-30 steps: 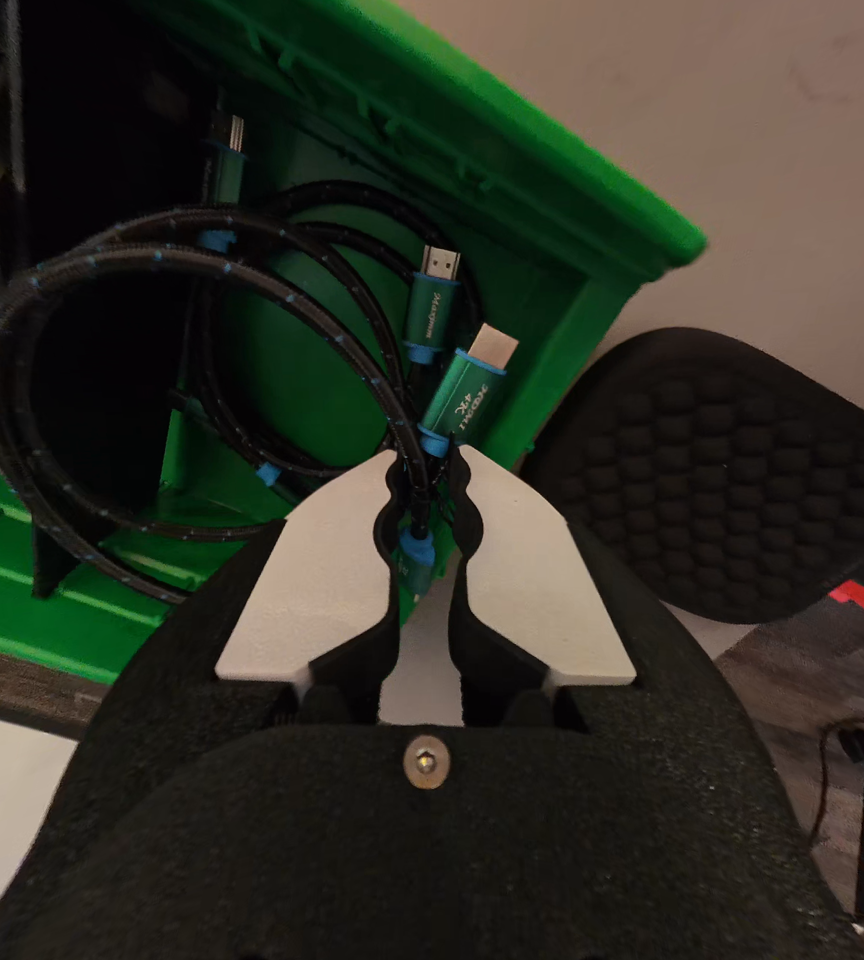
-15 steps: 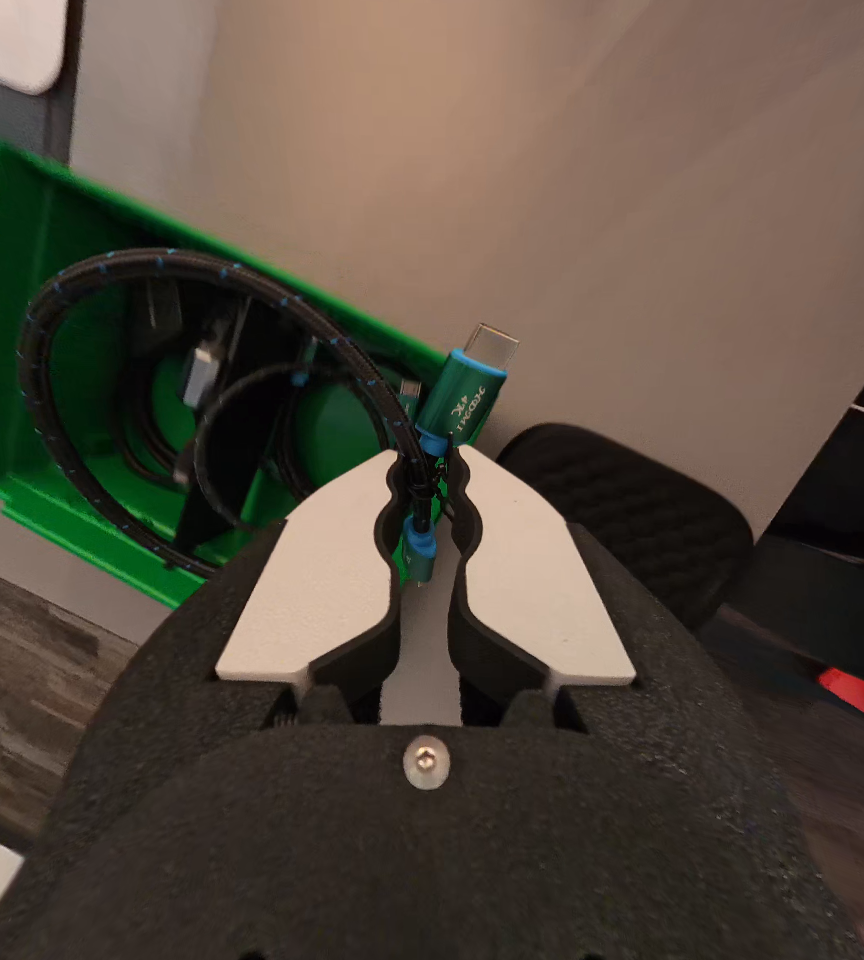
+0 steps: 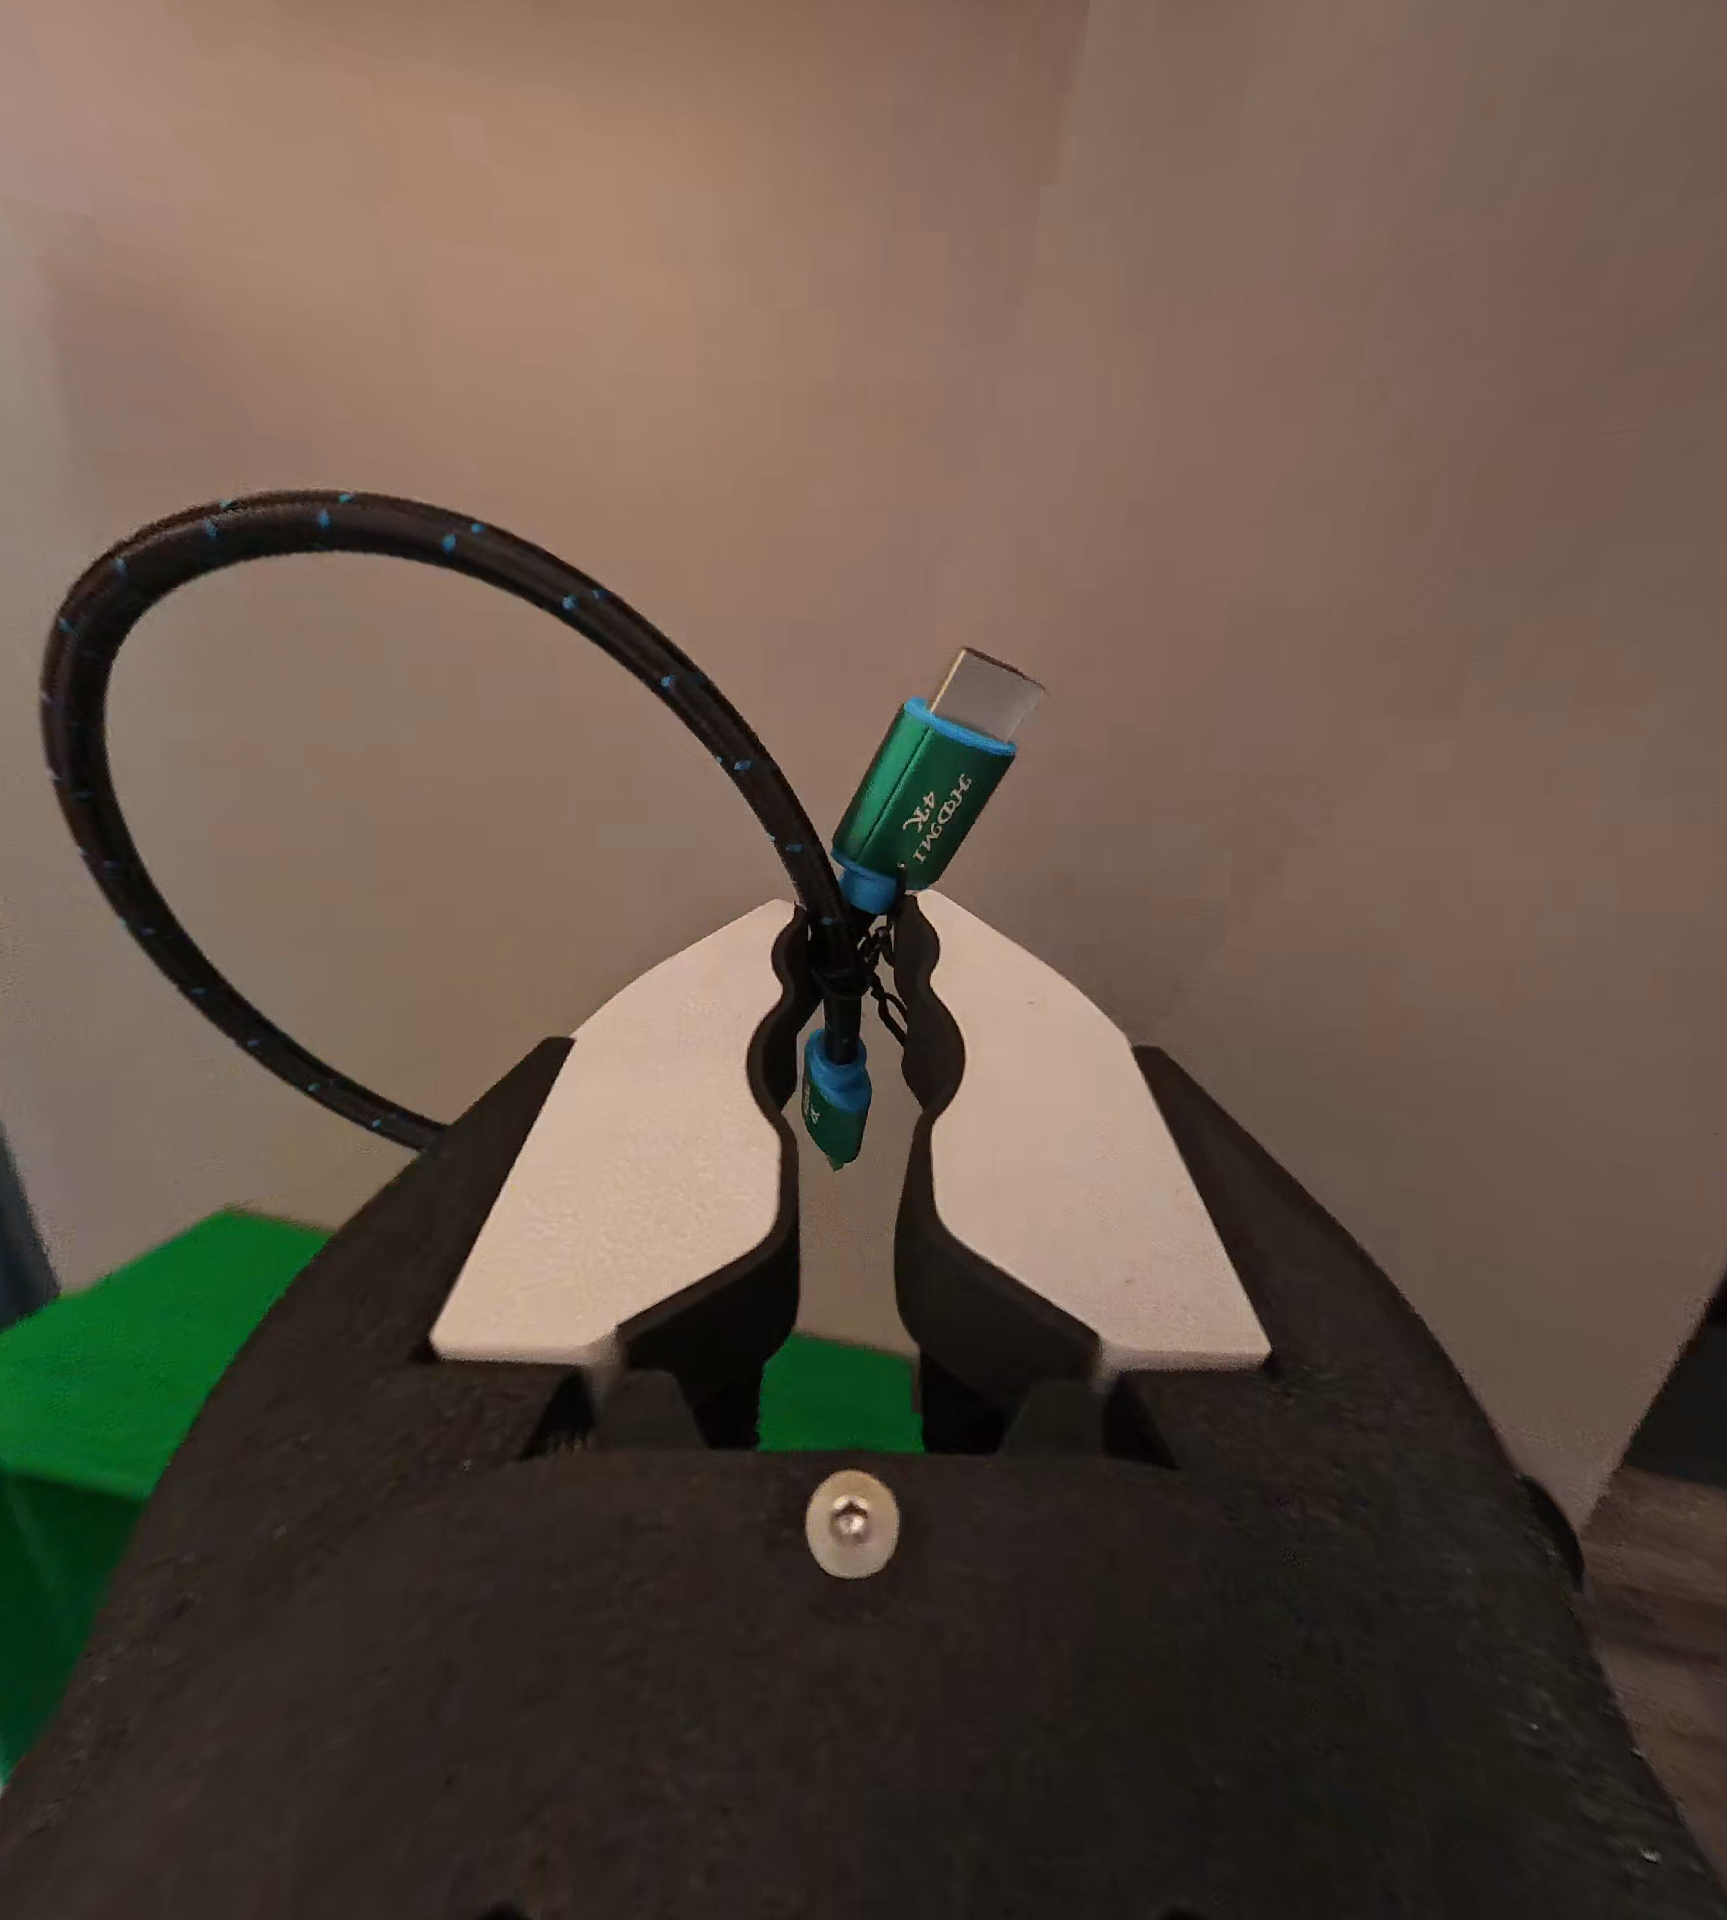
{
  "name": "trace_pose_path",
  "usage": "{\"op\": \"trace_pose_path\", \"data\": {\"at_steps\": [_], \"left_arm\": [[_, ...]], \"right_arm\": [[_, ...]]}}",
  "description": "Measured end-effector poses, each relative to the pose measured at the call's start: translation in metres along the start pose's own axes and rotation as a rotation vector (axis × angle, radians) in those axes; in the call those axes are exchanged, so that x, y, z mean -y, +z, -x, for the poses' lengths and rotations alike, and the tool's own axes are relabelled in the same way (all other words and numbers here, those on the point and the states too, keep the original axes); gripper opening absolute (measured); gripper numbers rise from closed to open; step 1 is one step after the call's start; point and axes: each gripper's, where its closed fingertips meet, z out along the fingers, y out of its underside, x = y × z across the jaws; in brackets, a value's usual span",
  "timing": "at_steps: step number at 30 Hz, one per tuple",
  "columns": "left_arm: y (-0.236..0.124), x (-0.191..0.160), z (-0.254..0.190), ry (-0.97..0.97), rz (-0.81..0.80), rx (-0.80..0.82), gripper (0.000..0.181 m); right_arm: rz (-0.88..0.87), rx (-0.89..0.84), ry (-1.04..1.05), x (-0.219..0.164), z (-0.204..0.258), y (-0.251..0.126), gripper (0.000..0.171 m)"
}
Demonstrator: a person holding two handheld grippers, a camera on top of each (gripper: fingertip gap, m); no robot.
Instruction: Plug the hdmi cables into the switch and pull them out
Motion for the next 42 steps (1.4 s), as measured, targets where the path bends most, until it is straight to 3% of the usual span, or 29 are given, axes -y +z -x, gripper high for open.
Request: {"op": "trace_pose_path", "data": {"at_steps": [8, 15, 20, 25, 29, 32, 38, 42], "left_arm": [[0.072, 0.018, 0.016, -0.024, 0.072, -0.068, 0.015], [0.084, 0.027, 0.019, -0.073, 0.047, -0.109, 0.015], [0.065, 0.039, 0.022, -0.128, -0.055, -0.126, 0.023], [-0.016, 0.038, 0.049, -0.193, -0.288, 0.011, 0.026], [-0.118, -0.006, 0.109, -0.354, -0.495, 0.297, 0.027], [-0.154, -0.069, 0.140, -0.512, -0.455, 0.395, 0.032], [-0.126, -0.183, 0.167, -0.723, -0.179, 0.392, 0.034], [-0.096, -0.225, 0.187, -0.709, -0.007, 0.419, 0.034]], "right_arm": [[0.134, -0.030, -0.025, -0.034, -0.012, -0.007, 0.060], [0.170, -0.027, 0.006, -0.050, -0.017, -0.008, 0.060], [0.161, -0.022, 0.016, -0.051, -0.018, -0.009, 0.060], [0.121, -0.024, 0.033, -0.046, -0.021, -0.015, 0.060], [0.078, -0.022, 0.048, -0.040, -0.022, -0.019, 0.060], [0.074, -0.024, 0.049, -0.039, -0.023, -0.019, 0.060], [0.108, -0.024, 0.036, -0.043, -0.020, -0.015, 0.060], [0.137, -0.020, 0.026, -0.046, -0.017, -0.011, 0.060]]}}
